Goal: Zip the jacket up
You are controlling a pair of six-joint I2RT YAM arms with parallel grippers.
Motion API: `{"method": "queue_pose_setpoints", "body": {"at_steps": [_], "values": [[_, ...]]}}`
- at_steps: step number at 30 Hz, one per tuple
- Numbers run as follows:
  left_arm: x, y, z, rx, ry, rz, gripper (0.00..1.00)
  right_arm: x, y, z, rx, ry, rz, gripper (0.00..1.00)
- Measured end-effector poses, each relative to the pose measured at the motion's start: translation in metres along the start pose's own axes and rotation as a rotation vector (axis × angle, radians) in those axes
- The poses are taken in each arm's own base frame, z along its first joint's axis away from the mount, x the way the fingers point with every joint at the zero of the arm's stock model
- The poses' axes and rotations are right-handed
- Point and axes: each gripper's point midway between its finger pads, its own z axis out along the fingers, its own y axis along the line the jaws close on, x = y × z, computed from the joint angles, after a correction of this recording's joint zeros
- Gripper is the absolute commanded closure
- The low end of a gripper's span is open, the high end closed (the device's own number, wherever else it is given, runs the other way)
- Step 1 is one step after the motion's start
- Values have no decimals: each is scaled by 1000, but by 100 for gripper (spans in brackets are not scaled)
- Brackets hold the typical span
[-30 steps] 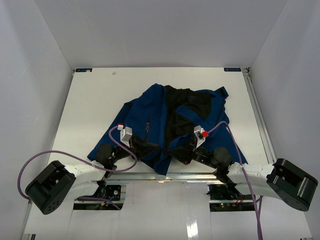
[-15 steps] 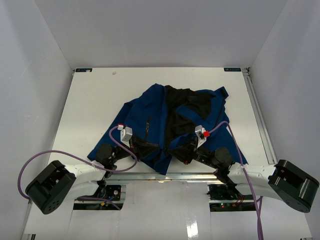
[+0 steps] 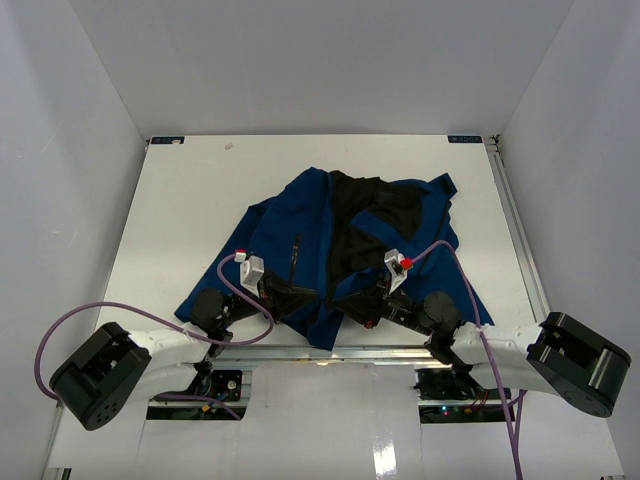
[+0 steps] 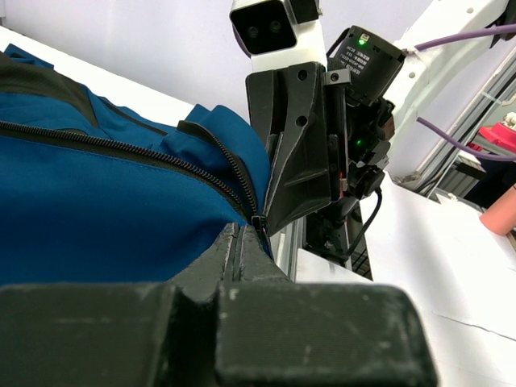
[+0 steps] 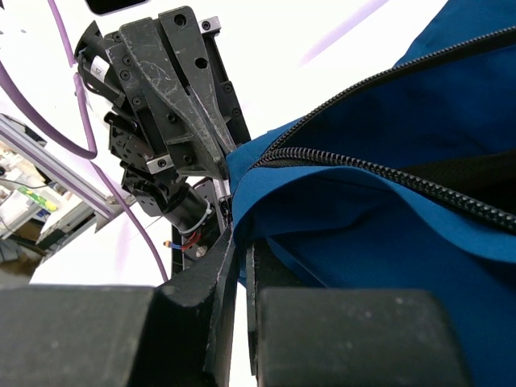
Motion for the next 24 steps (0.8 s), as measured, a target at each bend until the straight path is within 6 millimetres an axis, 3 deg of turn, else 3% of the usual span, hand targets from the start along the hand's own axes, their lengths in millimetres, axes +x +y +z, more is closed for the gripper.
{"method": "queue_pose_setpoints", "body": {"at_steps": [11,24], "values": [[6,0,-3,9,16,47,100,-3,5,0,-11,-8,35,92],[-5,-5,-4,31,-14,129,100,-2,8,-4,-9,11,72,92]]}}
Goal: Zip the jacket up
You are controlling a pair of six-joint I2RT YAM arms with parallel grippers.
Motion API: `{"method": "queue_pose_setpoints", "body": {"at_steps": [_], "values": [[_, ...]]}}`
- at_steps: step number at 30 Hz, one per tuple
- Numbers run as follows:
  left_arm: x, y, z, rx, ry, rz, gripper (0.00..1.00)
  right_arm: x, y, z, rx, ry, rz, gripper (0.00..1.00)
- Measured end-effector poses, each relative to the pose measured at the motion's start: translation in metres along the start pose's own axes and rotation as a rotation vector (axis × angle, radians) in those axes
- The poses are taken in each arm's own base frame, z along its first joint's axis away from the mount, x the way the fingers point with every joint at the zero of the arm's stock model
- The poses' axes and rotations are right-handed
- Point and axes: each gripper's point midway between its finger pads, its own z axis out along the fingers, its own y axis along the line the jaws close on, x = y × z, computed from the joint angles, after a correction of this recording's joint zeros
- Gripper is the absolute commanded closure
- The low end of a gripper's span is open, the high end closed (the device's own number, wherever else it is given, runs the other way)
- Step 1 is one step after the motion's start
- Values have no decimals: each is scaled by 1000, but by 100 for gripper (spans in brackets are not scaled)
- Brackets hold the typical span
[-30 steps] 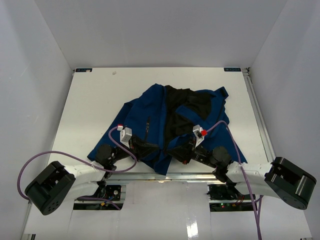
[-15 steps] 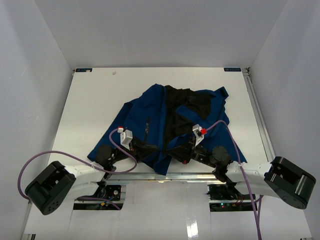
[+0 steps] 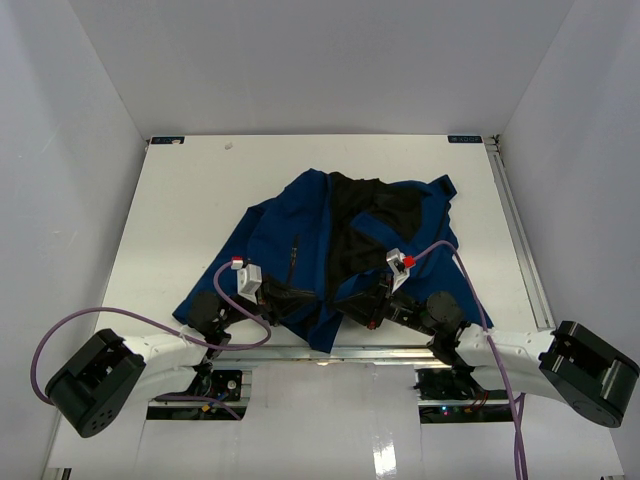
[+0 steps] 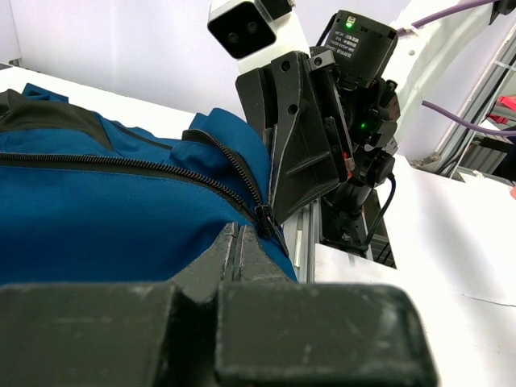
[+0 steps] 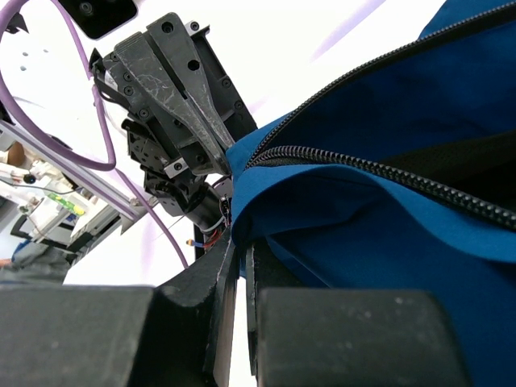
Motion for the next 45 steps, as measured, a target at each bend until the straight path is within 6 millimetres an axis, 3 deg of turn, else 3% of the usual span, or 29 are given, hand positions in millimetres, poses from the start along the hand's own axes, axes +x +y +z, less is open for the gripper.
{"method": "queue_pose_setpoints", "body": {"at_steps": [45], "values": [[6,-5,-1,32,24,2,100,7,-6,-2,31,29,54,92]]}}
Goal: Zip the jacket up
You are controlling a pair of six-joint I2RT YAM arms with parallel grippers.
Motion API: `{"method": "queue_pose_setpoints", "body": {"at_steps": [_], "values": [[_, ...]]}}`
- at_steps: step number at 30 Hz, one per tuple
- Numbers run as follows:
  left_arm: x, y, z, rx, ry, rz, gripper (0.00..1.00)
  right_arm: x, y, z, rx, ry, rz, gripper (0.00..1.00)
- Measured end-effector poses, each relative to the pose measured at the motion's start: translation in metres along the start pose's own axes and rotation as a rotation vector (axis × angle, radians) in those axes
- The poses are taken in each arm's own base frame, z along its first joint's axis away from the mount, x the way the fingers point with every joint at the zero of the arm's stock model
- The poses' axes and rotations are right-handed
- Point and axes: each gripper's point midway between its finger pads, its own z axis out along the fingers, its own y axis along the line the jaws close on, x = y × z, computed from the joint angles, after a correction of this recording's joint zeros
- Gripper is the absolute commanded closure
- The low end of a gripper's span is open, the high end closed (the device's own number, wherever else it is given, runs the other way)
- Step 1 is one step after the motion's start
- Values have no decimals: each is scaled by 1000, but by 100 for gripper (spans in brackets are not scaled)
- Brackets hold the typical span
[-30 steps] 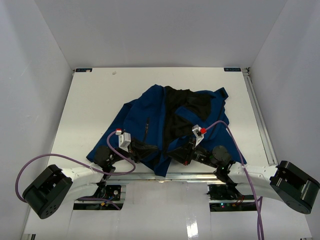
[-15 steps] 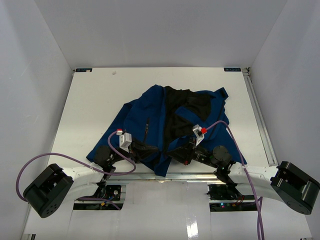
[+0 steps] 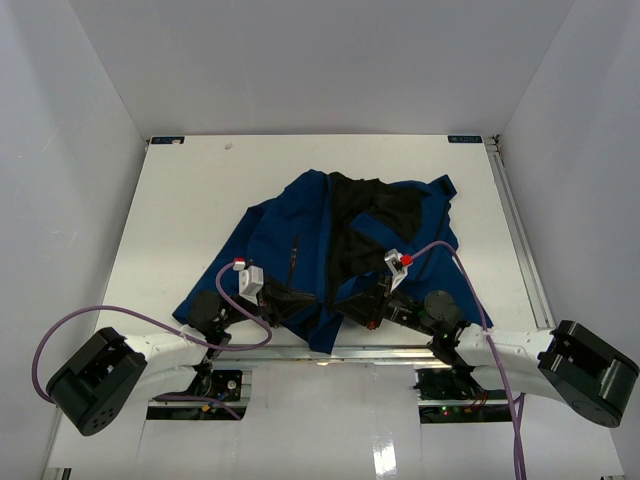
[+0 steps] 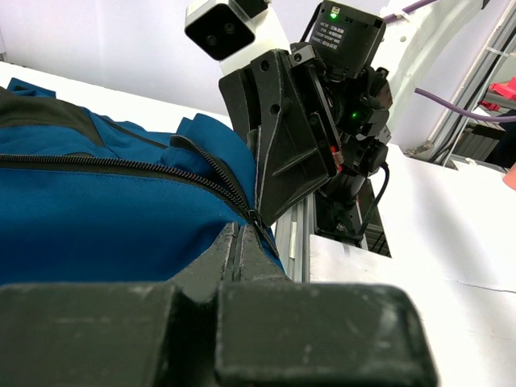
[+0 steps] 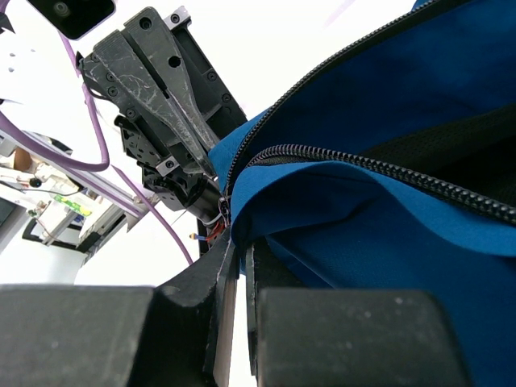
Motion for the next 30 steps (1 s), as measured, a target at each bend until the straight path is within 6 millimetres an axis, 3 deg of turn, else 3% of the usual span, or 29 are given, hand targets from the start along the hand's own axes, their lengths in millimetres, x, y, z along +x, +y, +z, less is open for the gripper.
{"method": "queue_pose_setpoints", "body": {"at_steps": [19,30], "values": [[6,-7,-1,43,26,-3,100,-6,2,-1,-4,-19,-6,92],[12,-13,-2,80,54,-15,100,0,-3,-4,12,14,4,92]]}}
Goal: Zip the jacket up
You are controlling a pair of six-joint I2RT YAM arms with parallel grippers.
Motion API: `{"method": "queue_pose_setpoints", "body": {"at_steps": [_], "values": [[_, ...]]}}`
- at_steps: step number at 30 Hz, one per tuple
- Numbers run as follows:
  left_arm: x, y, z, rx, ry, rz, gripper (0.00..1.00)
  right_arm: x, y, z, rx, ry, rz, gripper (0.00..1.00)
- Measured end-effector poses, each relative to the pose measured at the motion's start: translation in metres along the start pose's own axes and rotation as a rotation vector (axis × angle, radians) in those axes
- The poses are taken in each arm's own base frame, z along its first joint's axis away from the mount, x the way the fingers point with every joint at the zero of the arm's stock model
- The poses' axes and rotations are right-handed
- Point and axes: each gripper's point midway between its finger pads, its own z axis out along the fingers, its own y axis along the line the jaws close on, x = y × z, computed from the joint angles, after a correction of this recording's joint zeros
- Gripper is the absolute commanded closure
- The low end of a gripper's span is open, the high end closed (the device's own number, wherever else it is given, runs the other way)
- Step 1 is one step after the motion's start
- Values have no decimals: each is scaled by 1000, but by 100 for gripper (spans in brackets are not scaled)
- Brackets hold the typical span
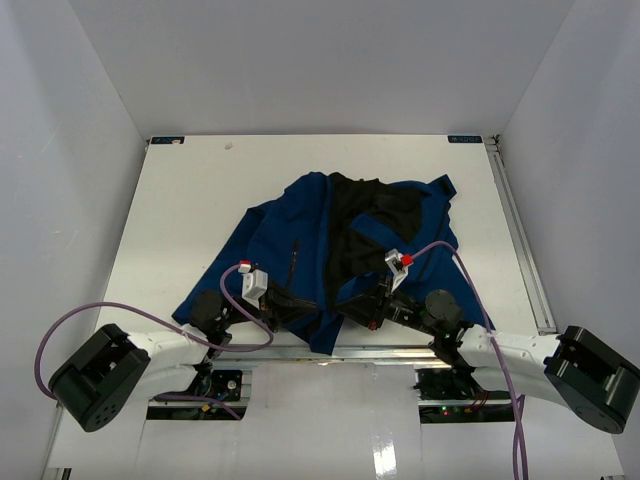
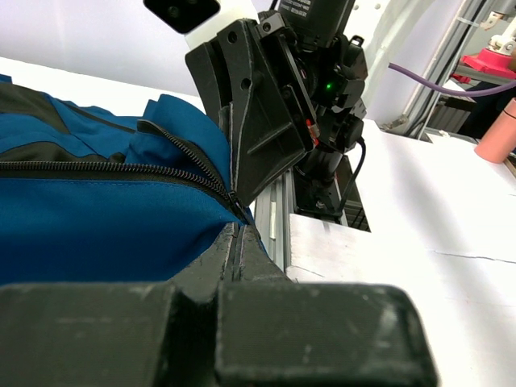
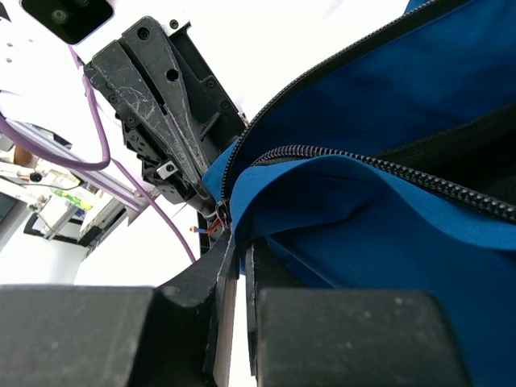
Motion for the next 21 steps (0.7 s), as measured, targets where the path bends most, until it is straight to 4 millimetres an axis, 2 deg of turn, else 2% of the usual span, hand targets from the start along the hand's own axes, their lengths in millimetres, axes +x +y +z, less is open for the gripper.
{"method": "queue_pose_setpoints", "body": {"at_steps": [8,21], "values": [[8,-4,-1,25,28,-28,100,4,0,-3,-4,31,-3,92],[5,-12,0,75,32,-20,100,1,1,4,0,85,-45,92]]}}
